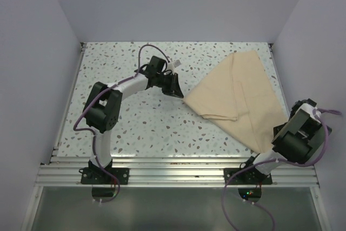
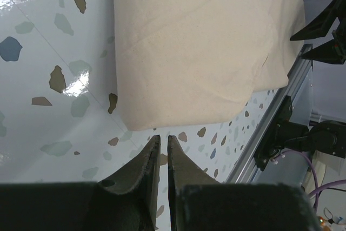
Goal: Prepare the surgical pack
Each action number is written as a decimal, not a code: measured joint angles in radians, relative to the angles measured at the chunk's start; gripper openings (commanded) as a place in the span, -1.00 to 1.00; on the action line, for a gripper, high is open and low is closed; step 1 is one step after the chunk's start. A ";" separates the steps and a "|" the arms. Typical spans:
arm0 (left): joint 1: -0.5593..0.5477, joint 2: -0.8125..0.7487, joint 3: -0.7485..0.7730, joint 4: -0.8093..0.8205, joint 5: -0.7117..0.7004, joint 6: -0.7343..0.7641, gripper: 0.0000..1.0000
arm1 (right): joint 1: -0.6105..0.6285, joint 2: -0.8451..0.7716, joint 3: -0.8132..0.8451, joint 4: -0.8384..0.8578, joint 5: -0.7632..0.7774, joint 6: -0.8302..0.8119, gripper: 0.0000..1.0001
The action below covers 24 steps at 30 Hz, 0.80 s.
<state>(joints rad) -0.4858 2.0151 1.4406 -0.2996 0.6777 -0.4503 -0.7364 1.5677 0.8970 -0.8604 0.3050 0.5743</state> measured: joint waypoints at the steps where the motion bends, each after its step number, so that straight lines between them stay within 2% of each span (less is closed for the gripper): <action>1: 0.000 0.000 -0.002 0.003 0.001 0.000 -0.73 | -0.023 0.000 -0.006 0.001 0.001 -0.007 0.36; 12: 0.001 -0.005 -0.031 0.032 0.033 -0.001 -0.73 | -0.115 -0.143 -0.134 0.183 -0.043 -0.052 0.36; 24: 0.001 -0.005 -0.076 0.055 0.045 -0.002 -0.74 | -0.170 -0.176 -0.150 0.286 -0.123 -0.077 0.32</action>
<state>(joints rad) -0.4847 2.0098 1.3651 -0.2451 0.7223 -0.4519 -0.9066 1.3918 0.7471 -0.5739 0.1818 0.4976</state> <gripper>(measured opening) 0.135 0.673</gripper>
